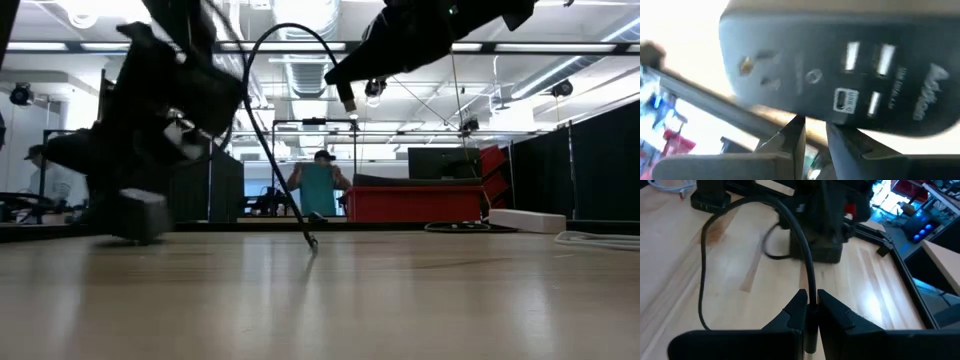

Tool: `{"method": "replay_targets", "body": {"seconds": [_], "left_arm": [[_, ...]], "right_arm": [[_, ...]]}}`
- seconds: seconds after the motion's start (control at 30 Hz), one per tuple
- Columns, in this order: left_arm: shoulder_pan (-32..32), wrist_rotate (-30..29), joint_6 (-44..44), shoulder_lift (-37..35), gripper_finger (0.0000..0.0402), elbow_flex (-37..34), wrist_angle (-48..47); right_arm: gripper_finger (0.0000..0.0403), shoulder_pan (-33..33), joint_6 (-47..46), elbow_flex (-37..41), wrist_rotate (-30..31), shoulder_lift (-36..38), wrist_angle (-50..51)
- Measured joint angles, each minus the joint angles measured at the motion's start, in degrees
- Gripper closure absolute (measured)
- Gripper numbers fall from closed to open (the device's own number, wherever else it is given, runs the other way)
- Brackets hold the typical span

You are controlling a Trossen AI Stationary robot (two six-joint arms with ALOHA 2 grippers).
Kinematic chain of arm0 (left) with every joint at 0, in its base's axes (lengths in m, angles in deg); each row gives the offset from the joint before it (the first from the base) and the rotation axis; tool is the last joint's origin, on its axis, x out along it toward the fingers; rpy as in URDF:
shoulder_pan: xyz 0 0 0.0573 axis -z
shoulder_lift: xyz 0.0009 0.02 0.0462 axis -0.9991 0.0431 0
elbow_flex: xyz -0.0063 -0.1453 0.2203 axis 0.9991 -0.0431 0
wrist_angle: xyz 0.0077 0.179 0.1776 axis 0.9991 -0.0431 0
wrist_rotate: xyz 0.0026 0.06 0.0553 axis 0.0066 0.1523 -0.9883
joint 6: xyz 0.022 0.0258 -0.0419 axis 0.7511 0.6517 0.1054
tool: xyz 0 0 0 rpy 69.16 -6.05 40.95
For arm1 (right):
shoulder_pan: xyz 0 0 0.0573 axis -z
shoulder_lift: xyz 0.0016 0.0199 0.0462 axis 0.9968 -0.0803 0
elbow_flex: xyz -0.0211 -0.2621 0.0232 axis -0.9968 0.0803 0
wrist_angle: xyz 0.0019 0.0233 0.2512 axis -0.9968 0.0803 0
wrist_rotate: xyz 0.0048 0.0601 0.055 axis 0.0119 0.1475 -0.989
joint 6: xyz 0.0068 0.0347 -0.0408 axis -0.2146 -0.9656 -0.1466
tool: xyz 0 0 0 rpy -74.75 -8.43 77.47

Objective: Insert USB
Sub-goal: Insert the black charger cable into the top black outlet extension

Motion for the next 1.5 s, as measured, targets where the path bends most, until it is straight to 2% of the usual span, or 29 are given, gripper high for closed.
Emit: {"method": "replay_targets", "body": {"seconds": [0.13, 0.27, 0.4, 0.57, 0.63, 0.77, 1.0, 1.17, 1.27, 1.37, 1.5], "left_arm": [[4.1, -1.4, 0.4, -0.8, 0.0338, 3.7, -1.2], [5.0, -9.5, 0.2, -1.5, 0.0337, 4.0, -2.7], [1.3, -18.7, 1.3, -2.3, 0.0333, 2.2, -1.5], [-6.4, -25.9, 8.8, -2.4, 0.0329, -1.5, 11.1], [-8.9, -25.5, 13.3, -2.5, 0.0330, -2.9, 15.0], [-10.7, -22.9, 16.3, -2.7, 0.0336, -3.3, 19.1], [-9.6, -9.9, 23.4, -4.0, 0.0338, -3.3, 33.8], [-7.6, -5.6, 24.5, -4.3, 0.0339, -3.3, 39.5], [-5.5, -5.2, 23.0, -5.4, 0.0339, -3.3, 39.2], [-3.1, -4.7, 18.4, -8.3, 0.0339, -4.1, 38.0], [-0.5, -4.2, 13.0, -14.1, 0.0342, -10.3, 38.7]], "right_arm": [[0.0386, 2.1, 0.1, 0.0, -3.8, 0.0, 0.0], [0.0386, 4.0, 0.1, 0.0, -5.2, 0.0, -0.1], [0.0386, 4.8, 0.1, 0.0, -5.4, -0.1, 0.0], [0.0386, 4.8, -0.4, 0.0, -7.5, -0.1, 0.0], [0.0386, 4.6, -1.1, 0.0, -8.8, -0.1, 1.0], [0.0386, 4.2, -2.3, 0.1, -9.3, -0.1, 5.5], [0.0386, 4.3, -2.6, 0.1, -9.7, -0.1, 7.7], [0.0386, 4.7, -1.8, 0.9, -9.7, -0.1, 6.1], [0.0386, 4.7, -1.4, 4.2, -9.7, -0.1, -0.7], [0.0386, 4.5, -2.4, 9.6, -9.7, -0.6, -13.1], [0.0386, 4.1, -4.3, 15.0, -9.7, -3.4, -29.1]]}}
